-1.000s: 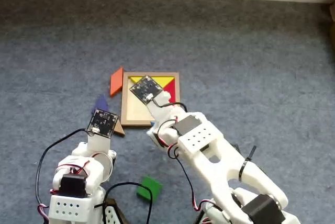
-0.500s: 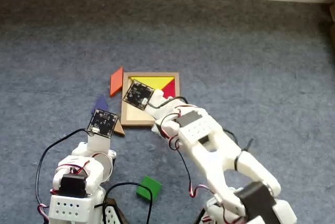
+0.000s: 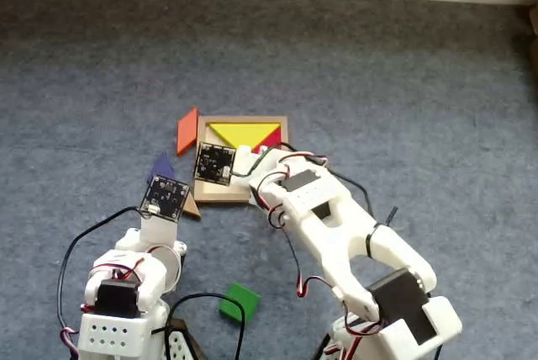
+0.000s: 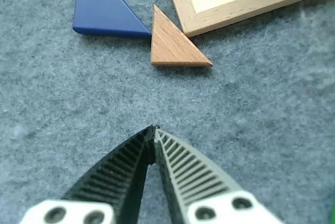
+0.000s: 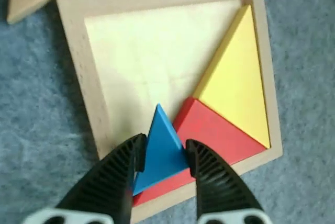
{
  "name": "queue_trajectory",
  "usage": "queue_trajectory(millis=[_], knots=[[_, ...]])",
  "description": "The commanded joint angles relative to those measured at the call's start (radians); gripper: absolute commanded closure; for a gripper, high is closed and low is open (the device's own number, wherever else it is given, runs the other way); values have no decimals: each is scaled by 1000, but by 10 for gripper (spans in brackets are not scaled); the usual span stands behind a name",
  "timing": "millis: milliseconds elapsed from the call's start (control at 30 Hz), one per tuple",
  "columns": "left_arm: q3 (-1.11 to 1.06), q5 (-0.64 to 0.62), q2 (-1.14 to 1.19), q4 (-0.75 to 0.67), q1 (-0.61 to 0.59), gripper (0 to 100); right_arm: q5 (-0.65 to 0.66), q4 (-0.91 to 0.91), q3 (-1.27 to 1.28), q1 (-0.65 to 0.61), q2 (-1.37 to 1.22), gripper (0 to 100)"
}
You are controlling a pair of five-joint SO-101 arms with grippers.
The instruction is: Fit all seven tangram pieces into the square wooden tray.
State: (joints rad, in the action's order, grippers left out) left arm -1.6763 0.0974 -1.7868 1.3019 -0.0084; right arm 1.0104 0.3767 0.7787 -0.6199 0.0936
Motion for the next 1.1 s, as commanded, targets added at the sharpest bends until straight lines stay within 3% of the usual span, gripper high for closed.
queue_trajectory(millis=[0, 300, 500, 900, 1067], knots=[[-21, 8, -4, 5, -12, 993, 48, -22, -45, 18, 7, 964], [-21, 8, -4, 5, -12, 993, 46, 10, -42, 18, 15, 950], [-21, 8, -4, 5, -12, 993, 44, 209, -56, 18, 16, 788], [-21, 8, -4, 5, -12, 993, 41, 275, -48, 15, 275, 782], [-21, 8, -4, 5, -12, 993, -193, 437, 2, 19, 464, 782]])
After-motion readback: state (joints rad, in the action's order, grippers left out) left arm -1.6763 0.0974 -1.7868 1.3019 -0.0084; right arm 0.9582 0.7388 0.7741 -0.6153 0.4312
